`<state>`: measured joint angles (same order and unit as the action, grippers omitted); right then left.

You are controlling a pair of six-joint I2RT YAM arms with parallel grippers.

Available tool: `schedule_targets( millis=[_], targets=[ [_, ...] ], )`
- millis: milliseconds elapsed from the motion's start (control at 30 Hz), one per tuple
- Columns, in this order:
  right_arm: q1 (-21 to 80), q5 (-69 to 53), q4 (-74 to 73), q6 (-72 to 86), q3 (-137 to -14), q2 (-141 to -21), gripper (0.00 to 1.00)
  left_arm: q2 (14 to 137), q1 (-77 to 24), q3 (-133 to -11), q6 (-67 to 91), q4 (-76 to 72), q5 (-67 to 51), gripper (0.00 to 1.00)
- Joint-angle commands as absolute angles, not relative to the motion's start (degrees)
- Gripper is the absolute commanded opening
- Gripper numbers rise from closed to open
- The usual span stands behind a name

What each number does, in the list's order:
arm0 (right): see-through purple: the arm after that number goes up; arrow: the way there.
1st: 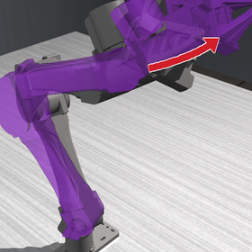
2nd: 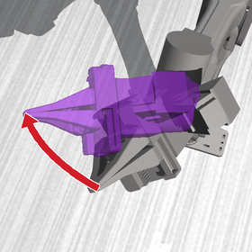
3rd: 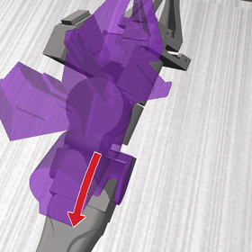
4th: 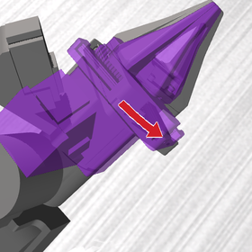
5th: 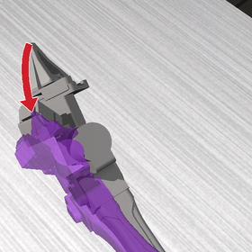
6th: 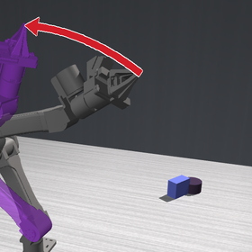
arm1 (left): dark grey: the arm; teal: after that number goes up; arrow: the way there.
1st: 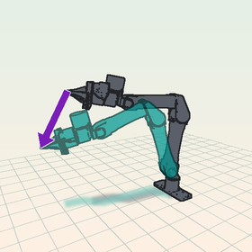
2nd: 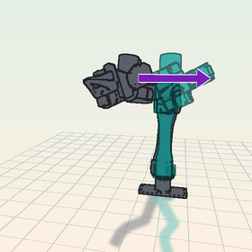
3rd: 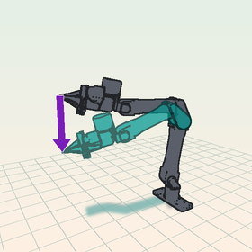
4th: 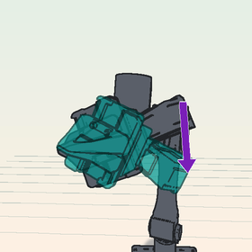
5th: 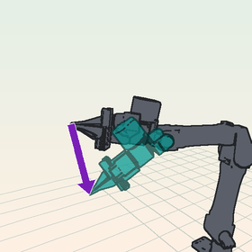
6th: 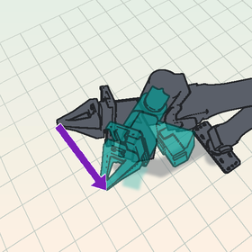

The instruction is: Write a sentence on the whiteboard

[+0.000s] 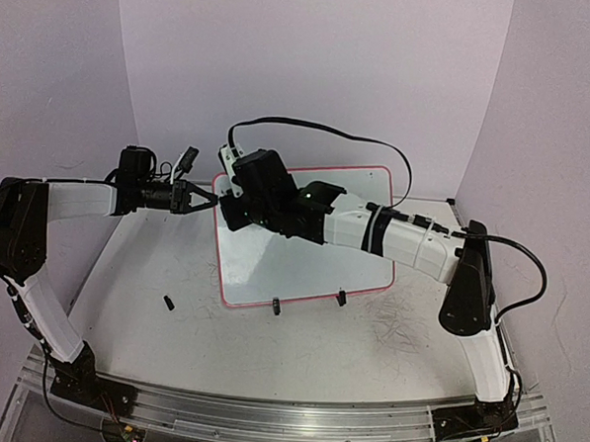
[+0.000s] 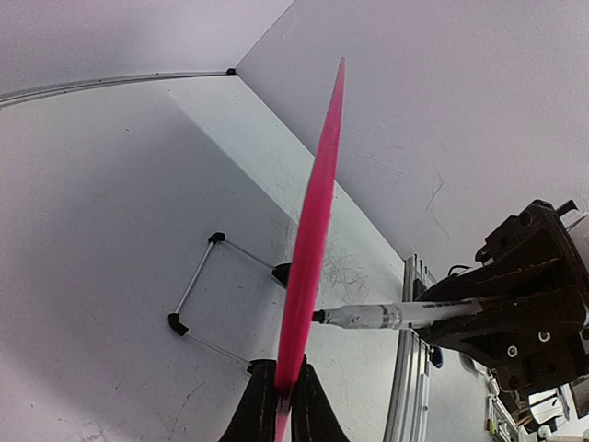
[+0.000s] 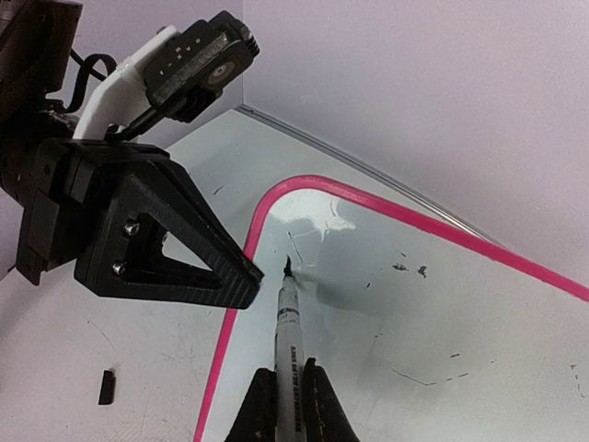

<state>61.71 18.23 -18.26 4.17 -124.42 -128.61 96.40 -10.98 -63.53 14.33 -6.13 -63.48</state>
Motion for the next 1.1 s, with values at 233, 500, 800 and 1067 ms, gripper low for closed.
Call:
schedule_targets(
  millis=[233, 500, 800, 1067],
  targets=[
    [62.0, 19.9, -19.8, 6.1, -124.1, -128.7, 0.00, 93.0, -11.2, -63.9, 15.6, -7.3, -65.4, 0.00],
    [62.0, 19.8, -20.1, 7.2, -122.6, -127.6, 0.00, 92.8, -11.2, -63.8, 15.6, -7.3, -65.3, 0.00],
    [62.0, 20.1, -20.1, 8.2, -120.9, -126.4, 0.00, 92.9, -11.3, -63.7, 15.6, -7.3, -65.4, 0.00],
    [62.1, 18.8, -16.9, 7.9, -119.4, -122.9, 0.00, 92.8, -11.3, -63.7, 15.6, -7.3, -65.4, 0.00]
  ],
)
